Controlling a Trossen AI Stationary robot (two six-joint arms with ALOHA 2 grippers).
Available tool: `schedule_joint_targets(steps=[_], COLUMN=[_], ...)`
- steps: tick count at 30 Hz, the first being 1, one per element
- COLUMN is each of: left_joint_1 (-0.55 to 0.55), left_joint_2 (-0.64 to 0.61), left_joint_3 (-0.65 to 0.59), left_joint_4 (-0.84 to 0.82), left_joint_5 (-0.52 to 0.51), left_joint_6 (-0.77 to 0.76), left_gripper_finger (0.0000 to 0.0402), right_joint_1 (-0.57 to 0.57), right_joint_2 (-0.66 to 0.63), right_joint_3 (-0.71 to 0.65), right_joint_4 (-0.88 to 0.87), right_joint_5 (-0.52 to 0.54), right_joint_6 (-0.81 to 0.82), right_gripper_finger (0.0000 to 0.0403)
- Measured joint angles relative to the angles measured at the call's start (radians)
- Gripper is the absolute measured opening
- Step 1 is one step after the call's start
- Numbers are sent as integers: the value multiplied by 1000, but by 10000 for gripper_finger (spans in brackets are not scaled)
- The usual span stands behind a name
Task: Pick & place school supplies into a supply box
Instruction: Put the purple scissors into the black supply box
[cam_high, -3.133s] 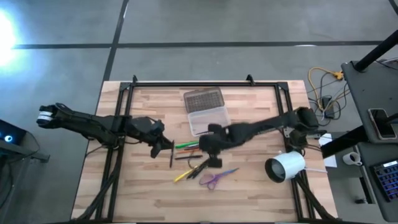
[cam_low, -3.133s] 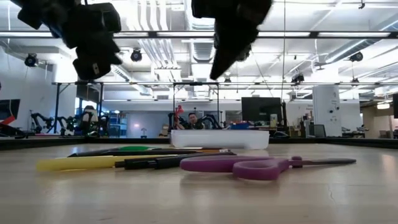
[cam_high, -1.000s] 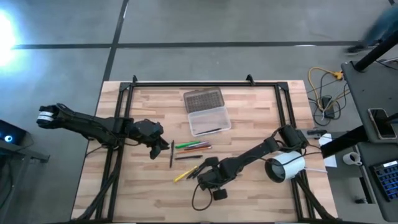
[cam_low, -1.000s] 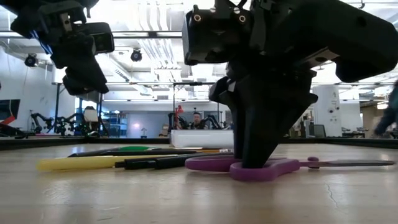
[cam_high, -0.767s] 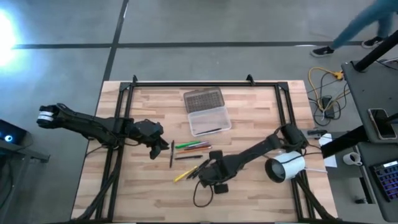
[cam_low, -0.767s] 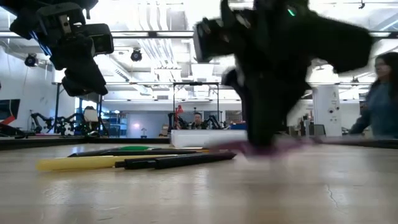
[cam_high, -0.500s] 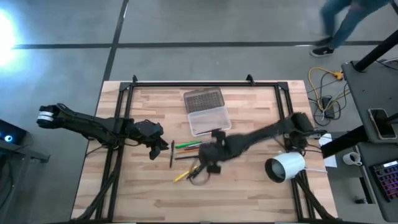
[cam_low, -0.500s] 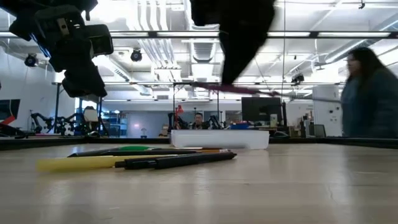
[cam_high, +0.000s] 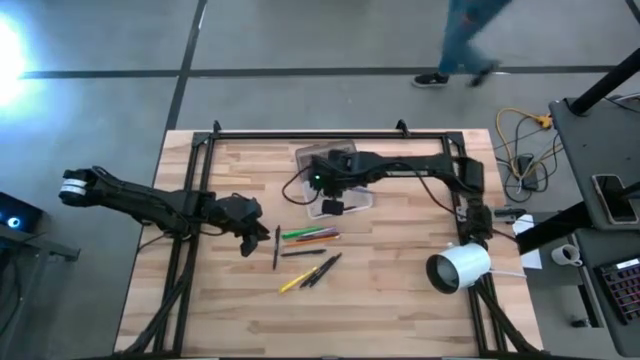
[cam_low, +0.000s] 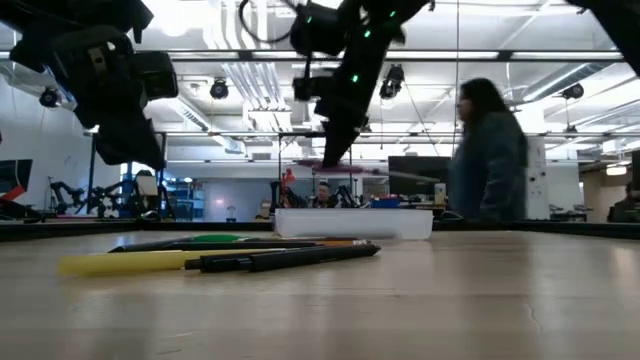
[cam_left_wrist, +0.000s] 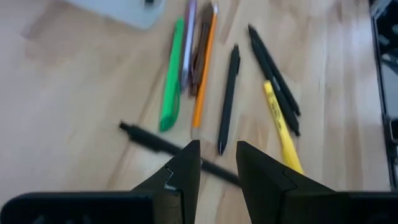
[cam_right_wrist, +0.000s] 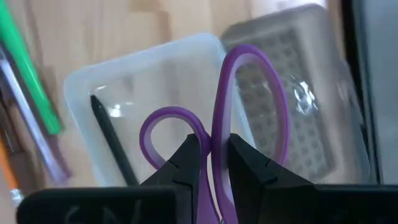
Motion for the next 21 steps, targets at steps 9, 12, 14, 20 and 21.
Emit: schedule_joint_targets(steps=[9,12,14,20,21], left_joint_1=[1,1,1,2,2], left_joint_2=[0,1,0,0,0], left_joint_3=[47,47,47,47,47], left_joint_4=[23,31,31,31,32], left_joint_5=[-181,-229,-252,-269,-269], left_joint_6=[-86,-125,-135,-161,-162], left_gripper_finger=[88,88,88,88,88], right_joint_1=[-30,-28,-27,-34,-35], right_joint_2=[78,78,80,79,80], right_joint_3=[61,53,45,-12,-24], right_joint_4=[53,56,52,108,114], right_joint_5=[-124,-139,-156,-184,-199], right_joint_6=[-62,-32,-33,-65,-64], right_gripper_finger=[50,50,51,51,51])
